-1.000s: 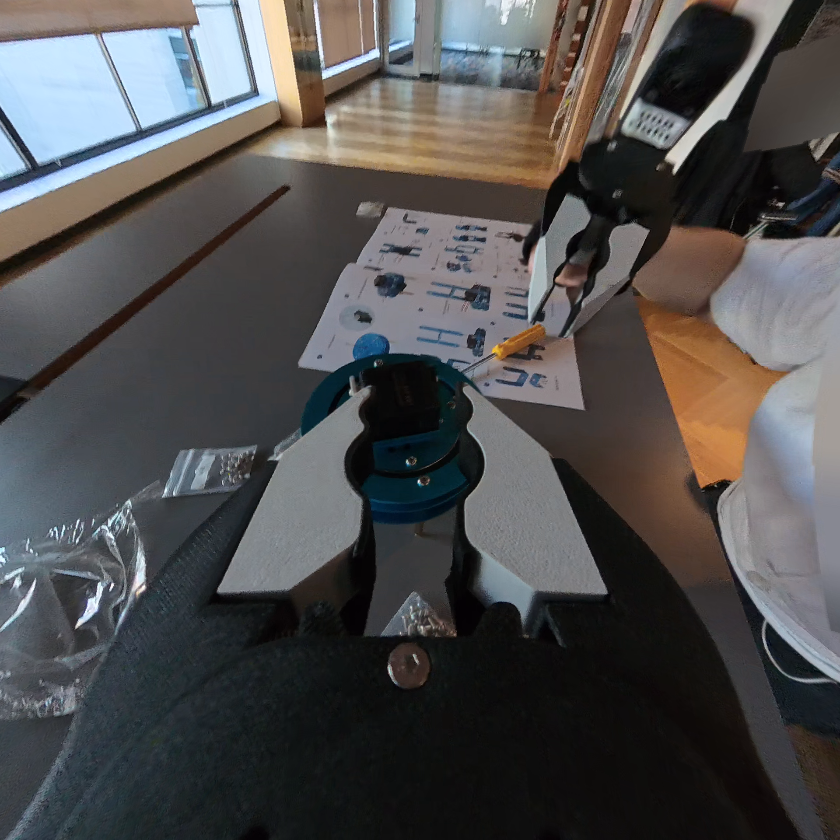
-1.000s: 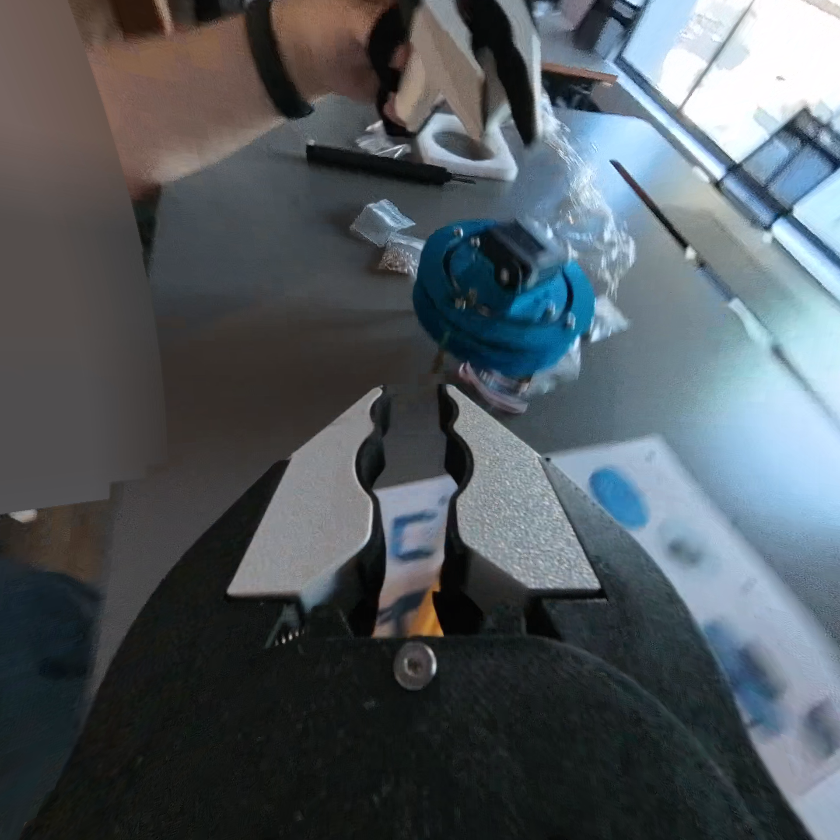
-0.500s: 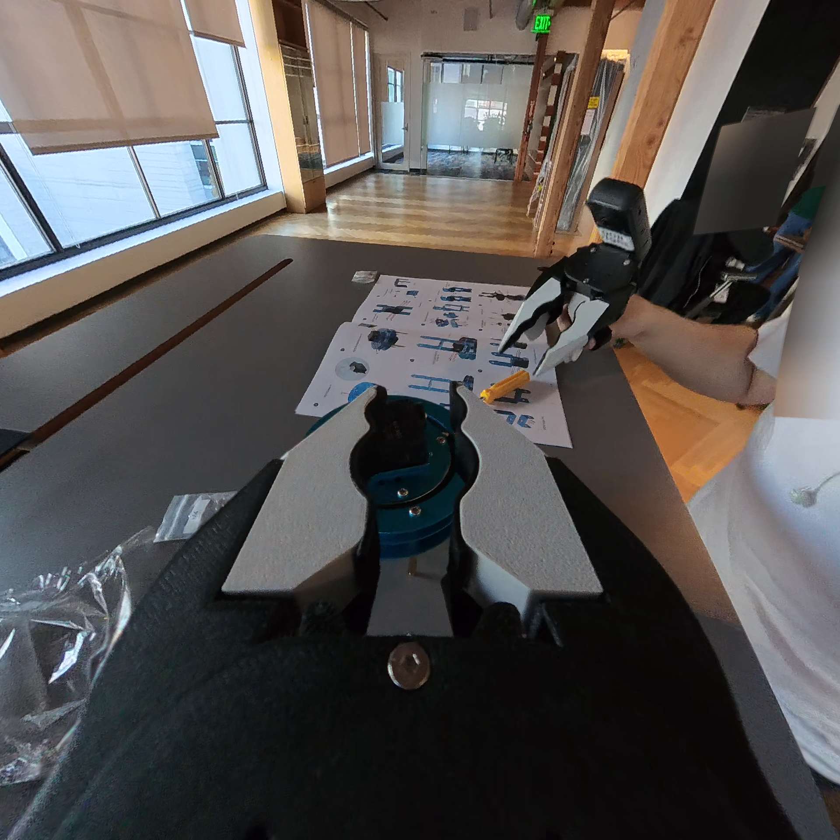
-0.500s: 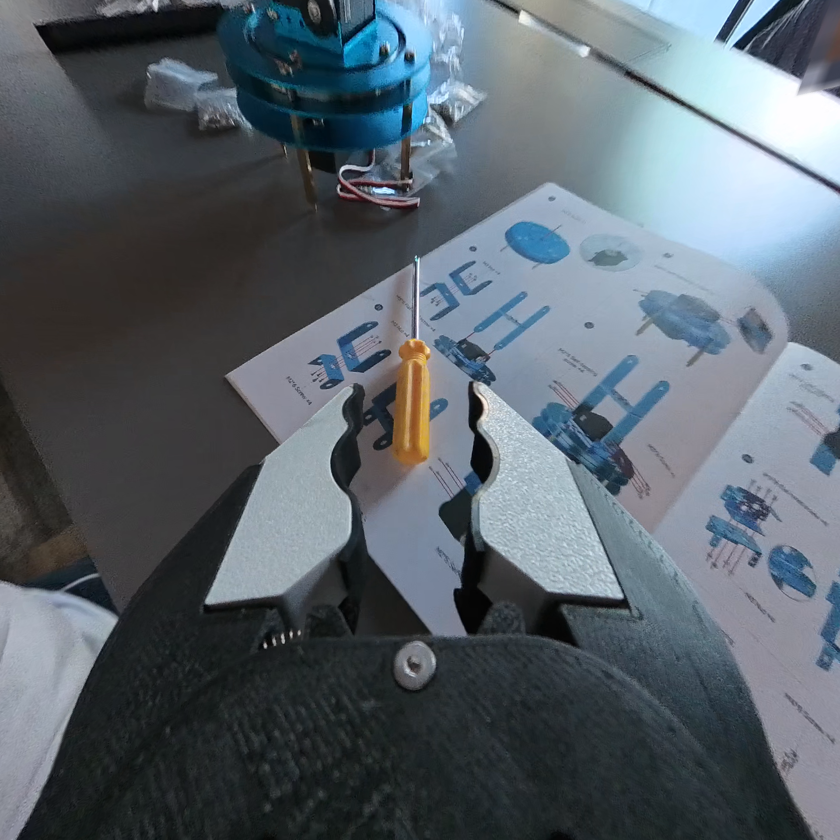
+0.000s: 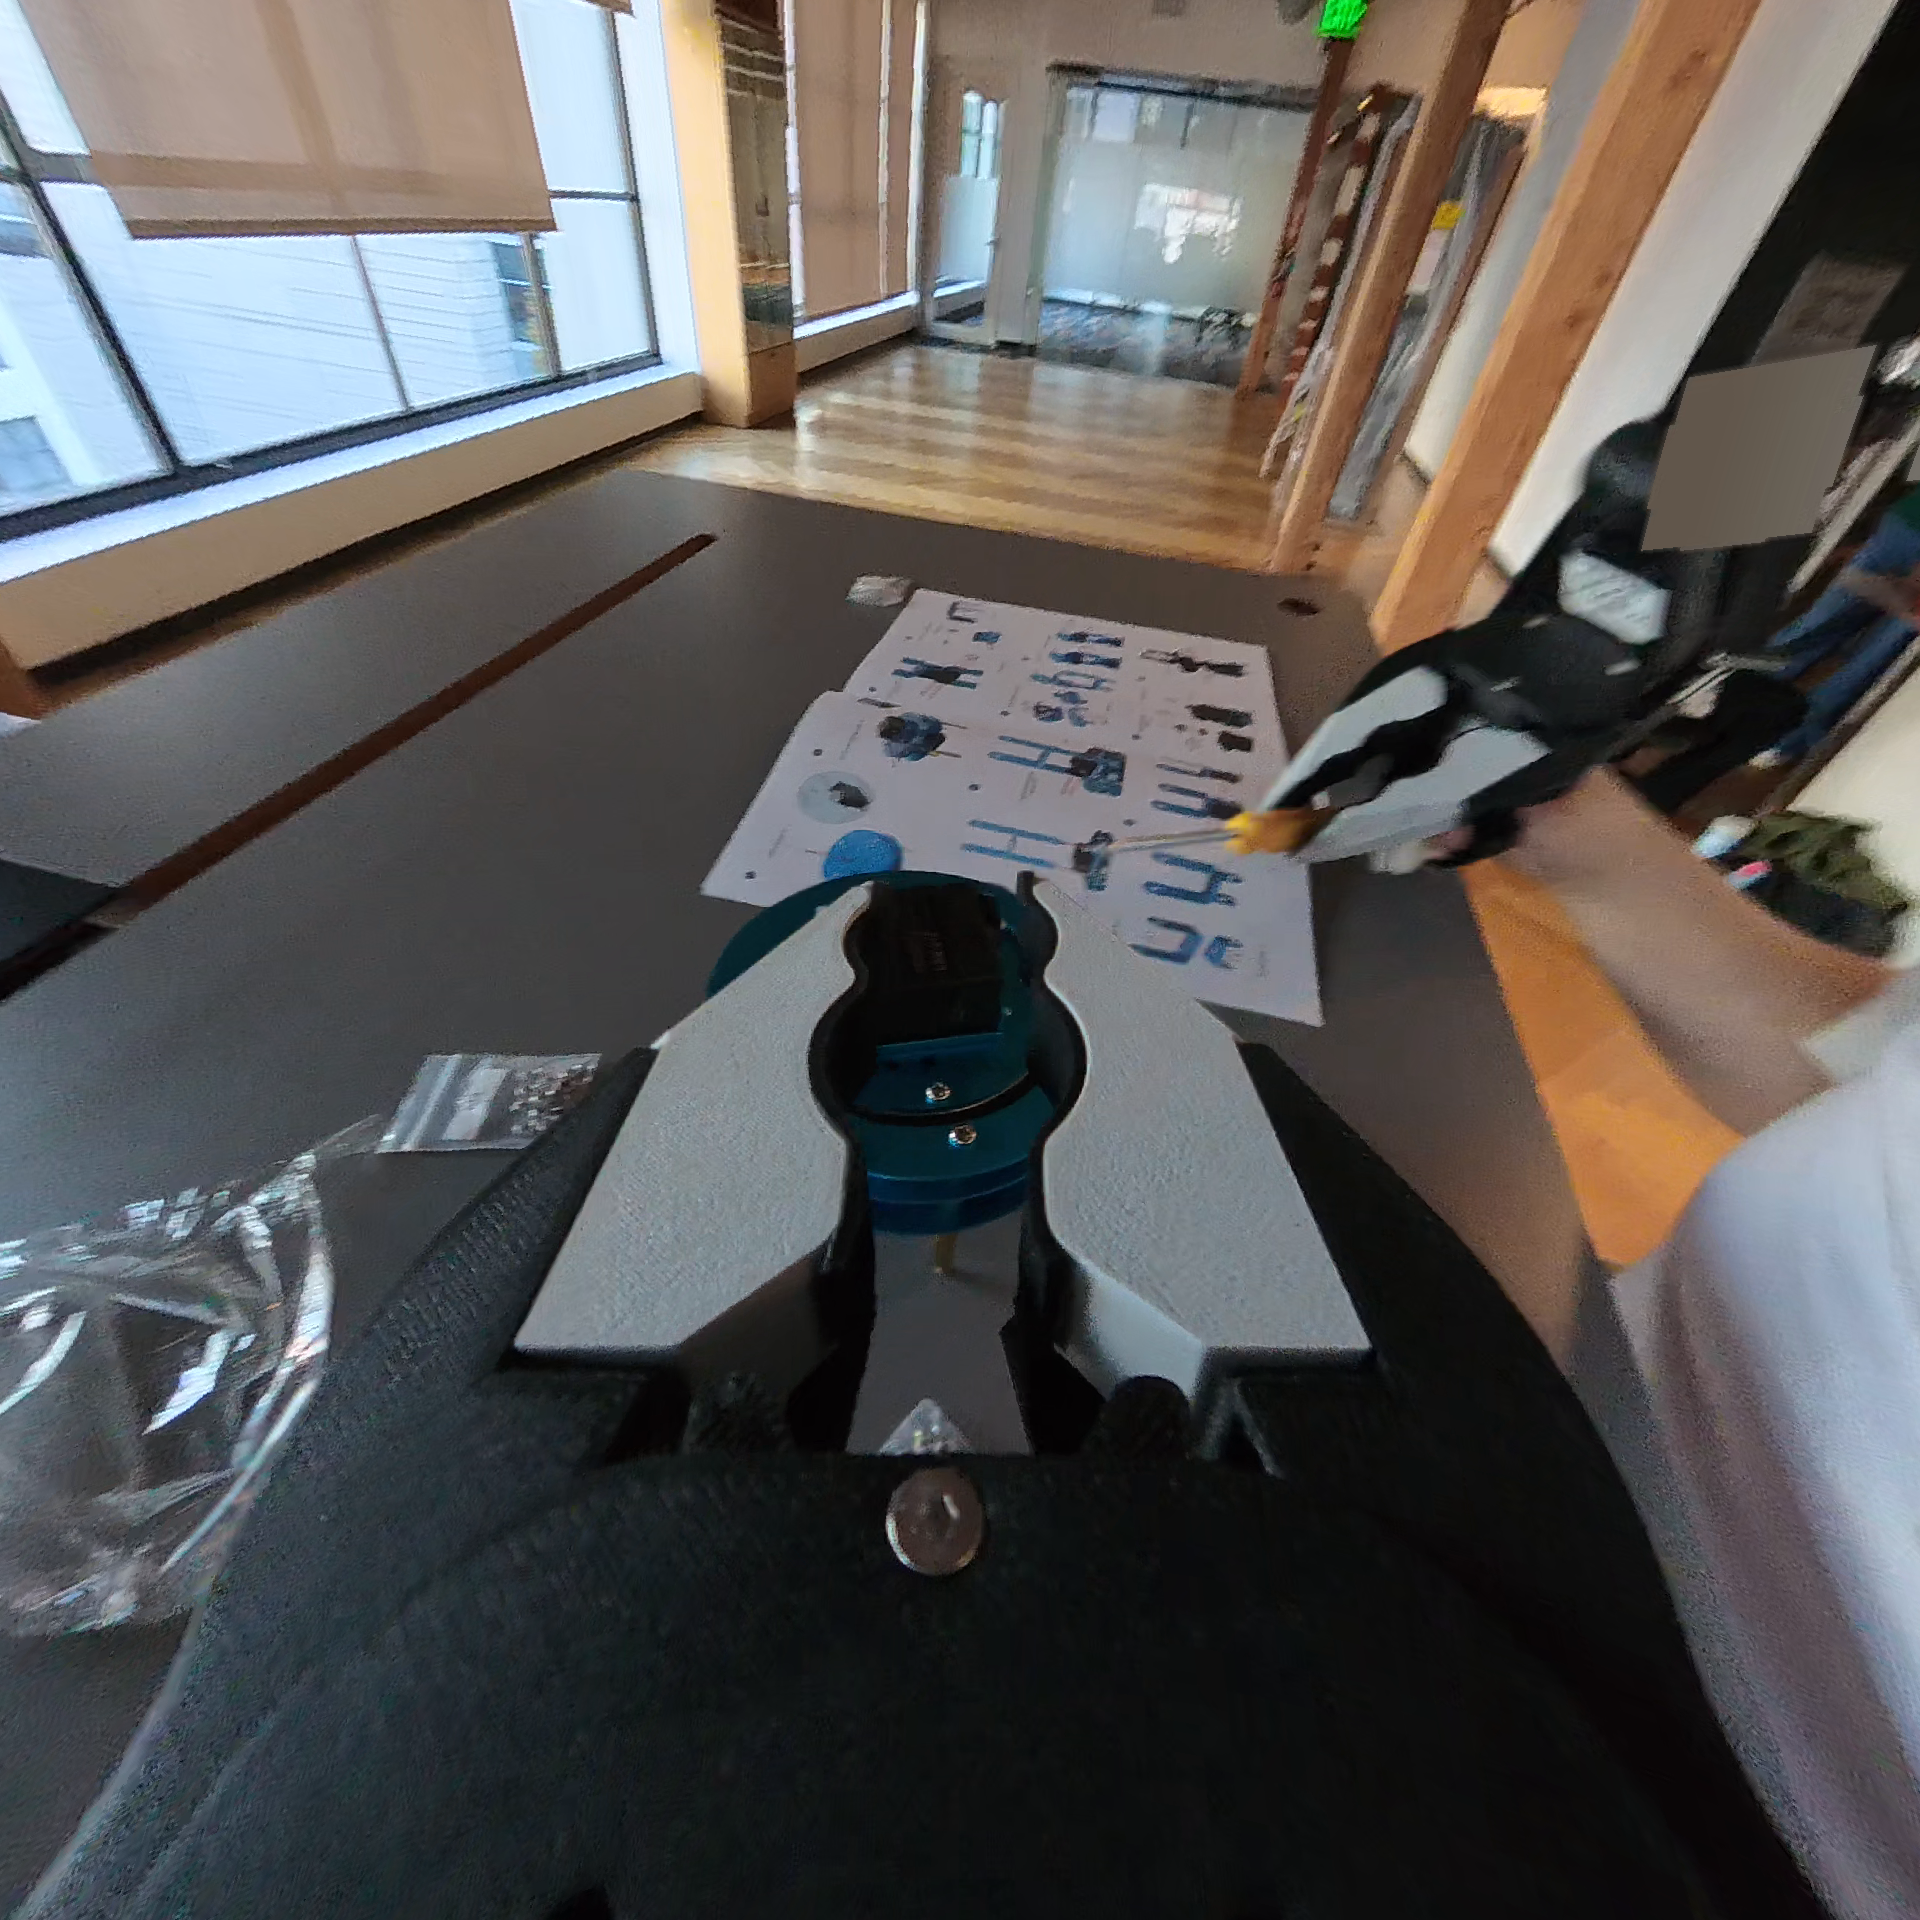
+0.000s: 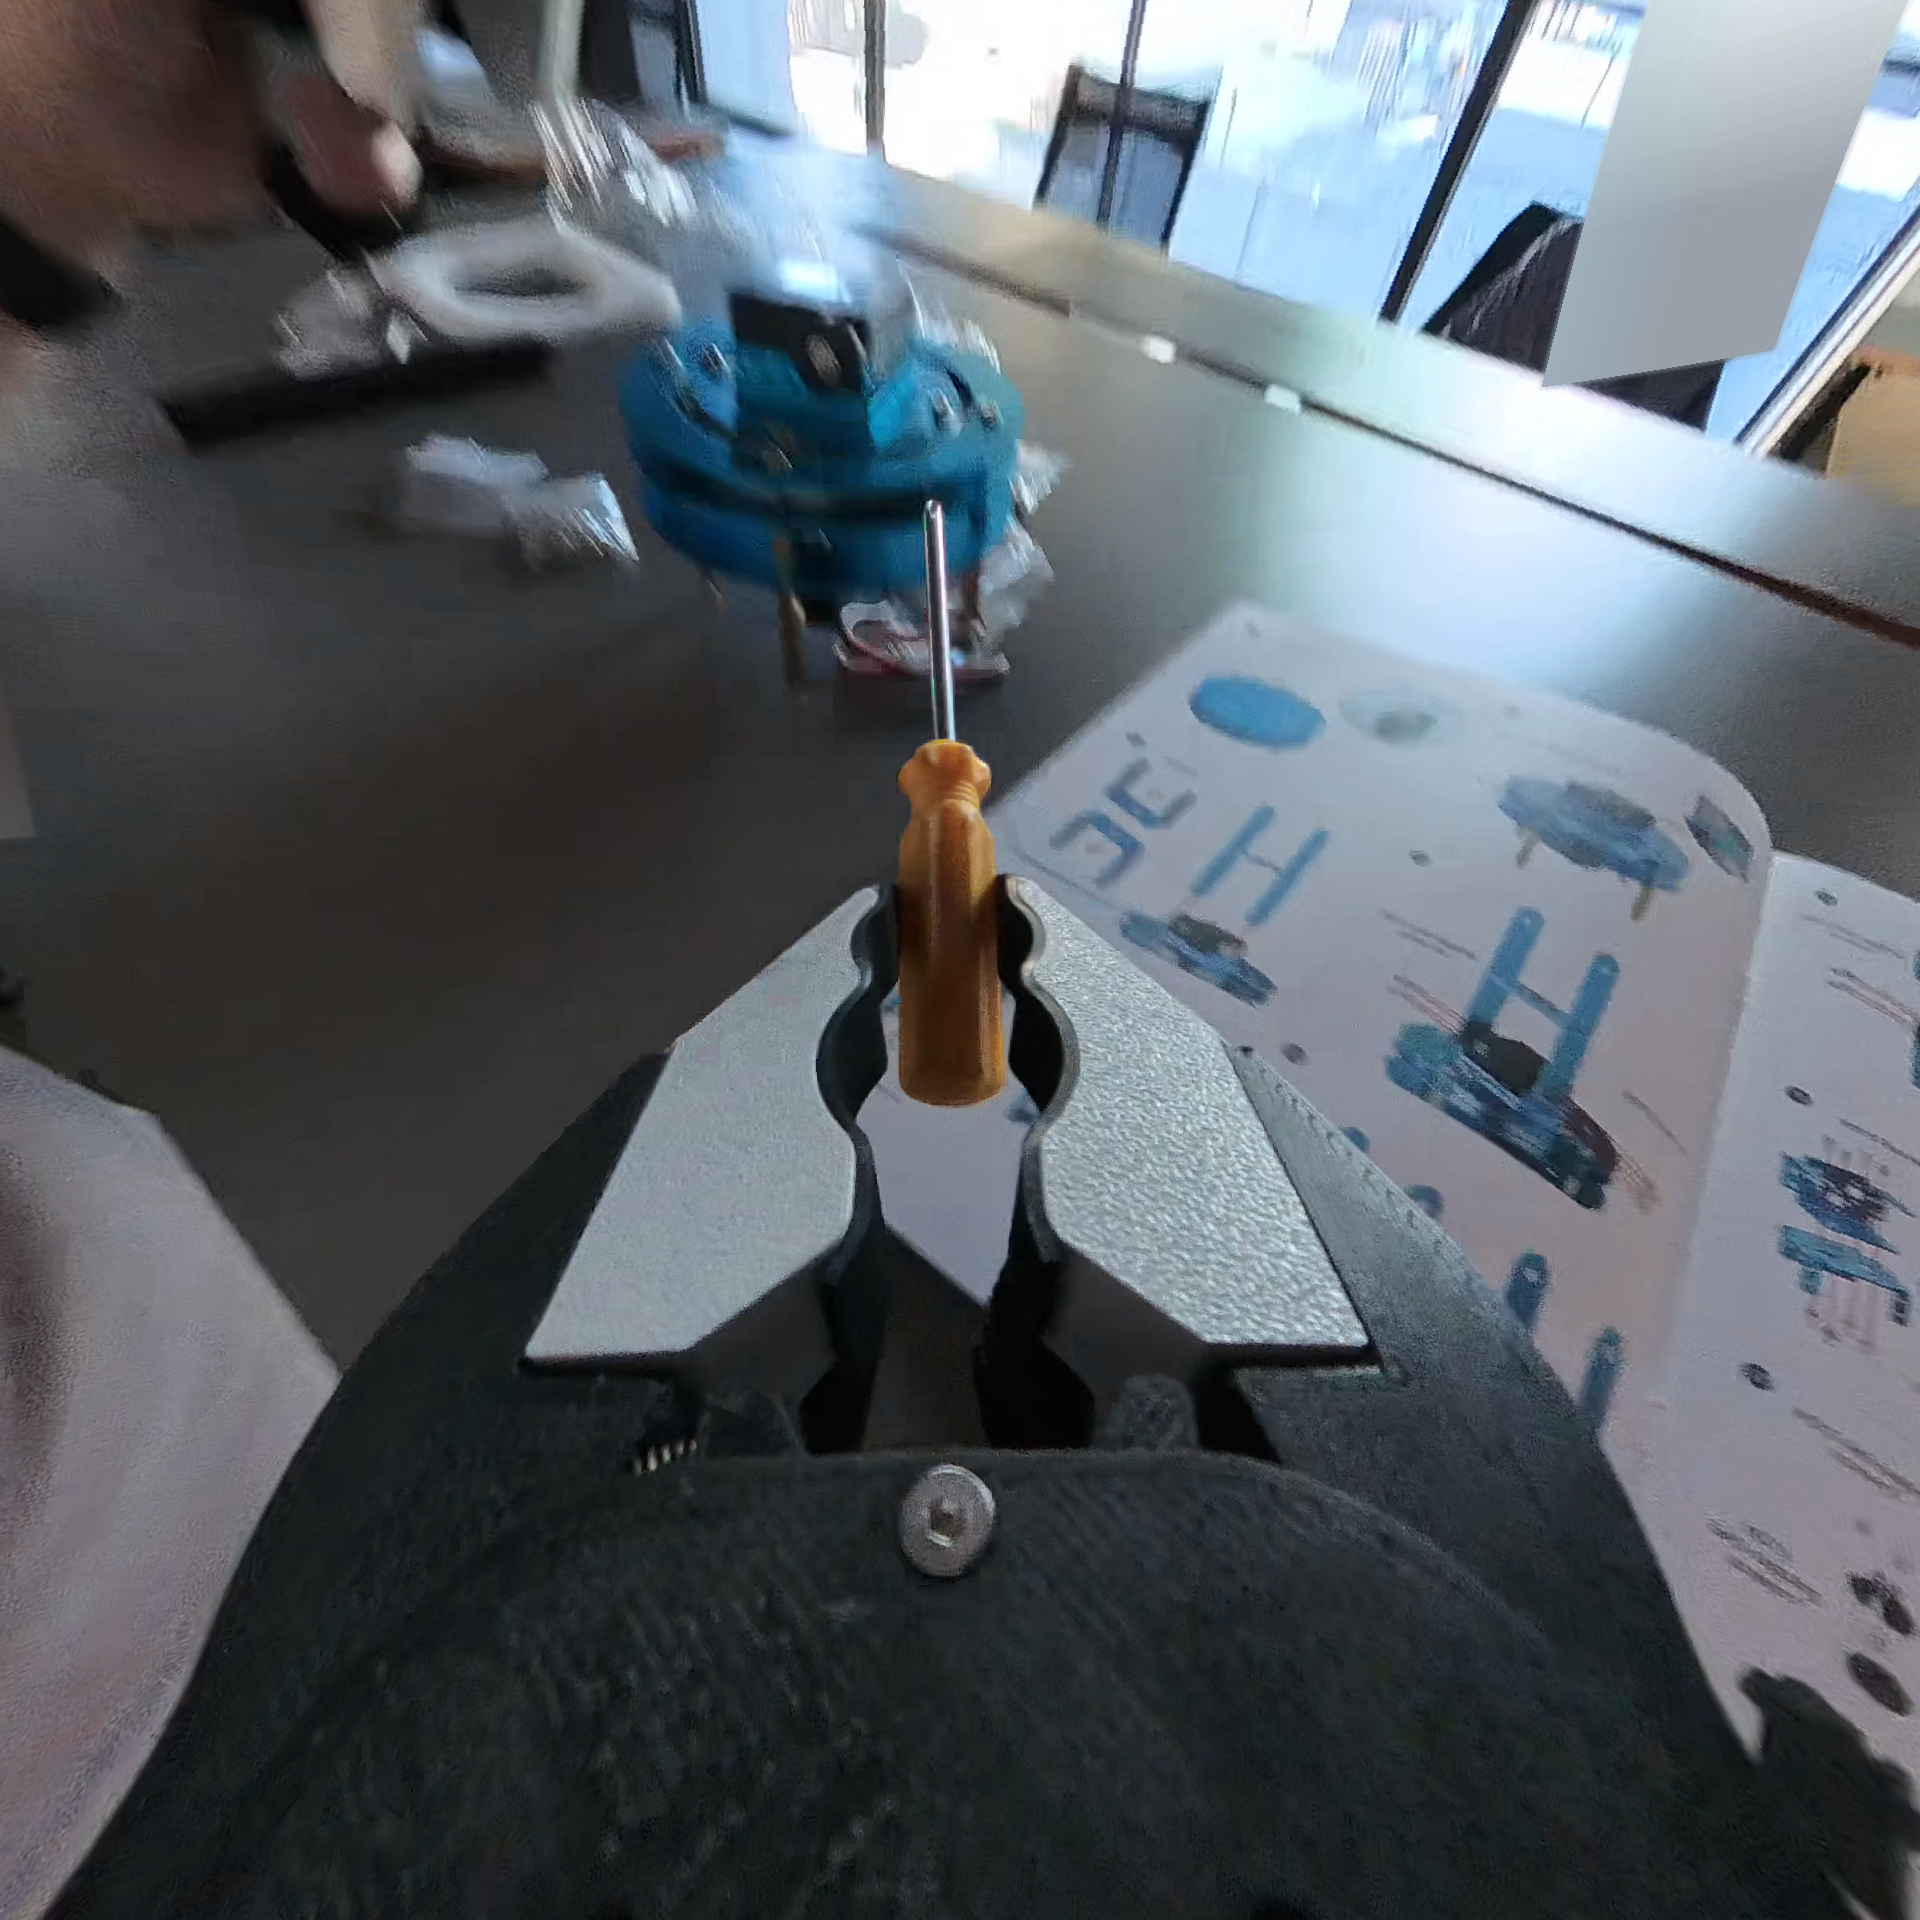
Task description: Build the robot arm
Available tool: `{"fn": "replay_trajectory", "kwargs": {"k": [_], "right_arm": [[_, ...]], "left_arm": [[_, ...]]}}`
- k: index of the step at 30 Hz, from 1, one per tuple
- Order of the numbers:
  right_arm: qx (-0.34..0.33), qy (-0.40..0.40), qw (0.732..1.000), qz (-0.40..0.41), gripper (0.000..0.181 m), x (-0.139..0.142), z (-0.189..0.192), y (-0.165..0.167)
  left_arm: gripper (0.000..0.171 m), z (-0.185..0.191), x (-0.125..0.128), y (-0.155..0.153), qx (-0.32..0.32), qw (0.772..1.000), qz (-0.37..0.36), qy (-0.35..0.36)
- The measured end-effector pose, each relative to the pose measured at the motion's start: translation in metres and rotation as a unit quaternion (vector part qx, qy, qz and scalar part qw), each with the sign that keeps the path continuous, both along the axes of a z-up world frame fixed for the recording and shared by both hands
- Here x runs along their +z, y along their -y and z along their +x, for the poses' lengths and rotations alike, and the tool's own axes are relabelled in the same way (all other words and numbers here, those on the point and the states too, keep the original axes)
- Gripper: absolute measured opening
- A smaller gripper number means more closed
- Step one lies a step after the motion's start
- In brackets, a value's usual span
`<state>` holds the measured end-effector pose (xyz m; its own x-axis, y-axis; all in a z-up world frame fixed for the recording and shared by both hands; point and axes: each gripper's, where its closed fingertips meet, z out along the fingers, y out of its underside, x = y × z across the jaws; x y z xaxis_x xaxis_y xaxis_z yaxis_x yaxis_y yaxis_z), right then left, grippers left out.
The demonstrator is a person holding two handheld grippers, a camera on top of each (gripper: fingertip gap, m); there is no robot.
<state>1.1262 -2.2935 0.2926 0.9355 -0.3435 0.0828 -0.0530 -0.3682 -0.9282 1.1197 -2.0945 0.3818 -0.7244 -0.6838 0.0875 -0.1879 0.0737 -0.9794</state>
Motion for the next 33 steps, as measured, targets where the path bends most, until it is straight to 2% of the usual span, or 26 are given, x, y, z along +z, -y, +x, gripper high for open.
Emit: {"fn": "replay_trajectory", "kwargs": {"k": [2, 5, 8, 11, 17, 21, 24, 29, 33], "right_arm": [[-0.004, 0.008, 1.0, 0.004, 0.017, 0.015, -0.013, -0.009], [-0.016, 0.053, 0.996, -0.071, 0.017, 0.025, -0.019, -0.02], [-0.022, 0.094, 0.982, -0.161, 0.017, 0.026, -0.016, -0.031], [-0.007, 0.106, 0.973, -0.204, 0.017, 0.022, -0.016, -0.045], [-0.006, 0.13, 0.967, -0.22, 0.018, 0.029, -0.013, -0.048], [-0.001, 0.131, 0.973, -0.19, 0.017, 0.042, -0.017, -0.045], [0.002, 0.13, 0.979, -0.157, 0.017, 0.054, -0.015, -0.042], [0.007, 0.13, 0.987, -0.098, 0.017, 0.068, -0.003, -0.041], [0.021, 0.125, 0.99, -0.066, 0.017, 0.075, 0.0, -0.046]], "left_arm": [[0.022, 0.002, -0.003, -0.002, 0.017, 0.999, 0.03, 0.006], [0.022, 0.007, -0.014, -0.003, 0.033, 0.998, 0.035, -0.032], [0.021, 0.01, -0.028, -0.005, 0.047, 0.995, 0.047, -0.073], [0.022, 0.009, -0.033, -0.003, 0.049, 0.994, 0.068, -0.073], [0.022, 0.006, -0.025, -0.008, 0.066, 0.992, 0.098, -0.043], [0.025, 0.01, -0.028, -0.029, 0.117, 0.983, 0.133, -0.053], [0.026, 0.014, -0.032, -0.063, 0.207, 0.955, 0.206, -0.056], [0.024, 0.004, -0.024, -0.121, 0.345, 0.876, 0.334, -0.05], [0.023, -0.005, -0.015, -0.141, 0.387, 0.851, 0.353, -0.044]]}}
